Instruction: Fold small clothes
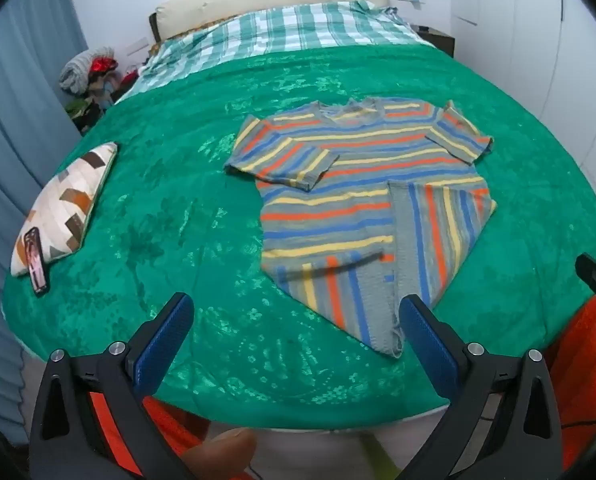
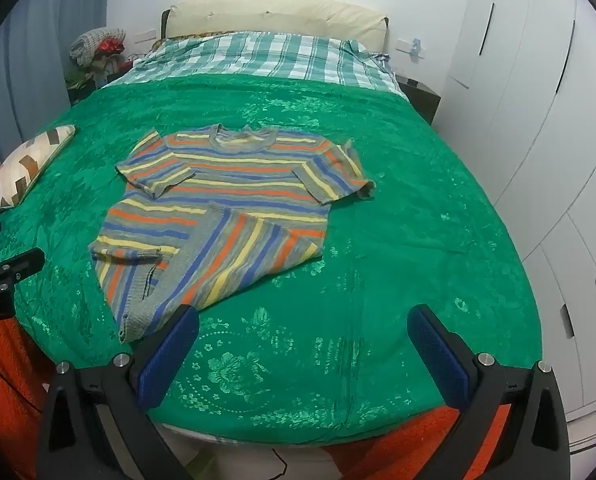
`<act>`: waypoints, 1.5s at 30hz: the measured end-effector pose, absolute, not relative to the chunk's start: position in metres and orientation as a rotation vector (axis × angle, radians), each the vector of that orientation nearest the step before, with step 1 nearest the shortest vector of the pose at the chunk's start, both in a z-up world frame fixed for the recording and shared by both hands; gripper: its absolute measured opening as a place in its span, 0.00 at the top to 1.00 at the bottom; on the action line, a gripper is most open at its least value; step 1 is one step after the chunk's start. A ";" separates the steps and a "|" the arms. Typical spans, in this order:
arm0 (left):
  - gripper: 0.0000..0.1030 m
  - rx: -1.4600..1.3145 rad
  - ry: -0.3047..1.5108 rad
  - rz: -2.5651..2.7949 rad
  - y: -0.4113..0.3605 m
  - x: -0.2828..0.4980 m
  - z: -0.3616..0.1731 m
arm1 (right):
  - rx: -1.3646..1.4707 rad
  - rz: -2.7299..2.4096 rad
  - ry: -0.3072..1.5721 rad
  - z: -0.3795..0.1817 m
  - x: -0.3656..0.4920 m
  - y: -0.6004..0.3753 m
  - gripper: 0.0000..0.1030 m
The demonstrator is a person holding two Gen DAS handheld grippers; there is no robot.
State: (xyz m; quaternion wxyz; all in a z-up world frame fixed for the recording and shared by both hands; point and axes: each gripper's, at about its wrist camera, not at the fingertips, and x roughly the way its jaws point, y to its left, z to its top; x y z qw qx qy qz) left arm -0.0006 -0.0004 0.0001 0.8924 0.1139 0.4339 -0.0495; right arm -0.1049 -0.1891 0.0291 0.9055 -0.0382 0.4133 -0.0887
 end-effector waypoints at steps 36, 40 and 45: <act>0.00 0.189 1.039 -0.126 0.005 0.001 -0.022 | -0.094 -0.135 0.884 0.020 -0.106 -0.173 0.00; 0.00 0.202 1.037 -0.095 0.006 0.001 -0.025 | -0.096 -0.130 0.884 0.019 -0.106 -0.172 0.00; 0.01 0.228 1.027 -0.090 0.006 0.000 -0.026 | -0.096 -0.131 0.885 0.019 -0.106 -0.171 0.00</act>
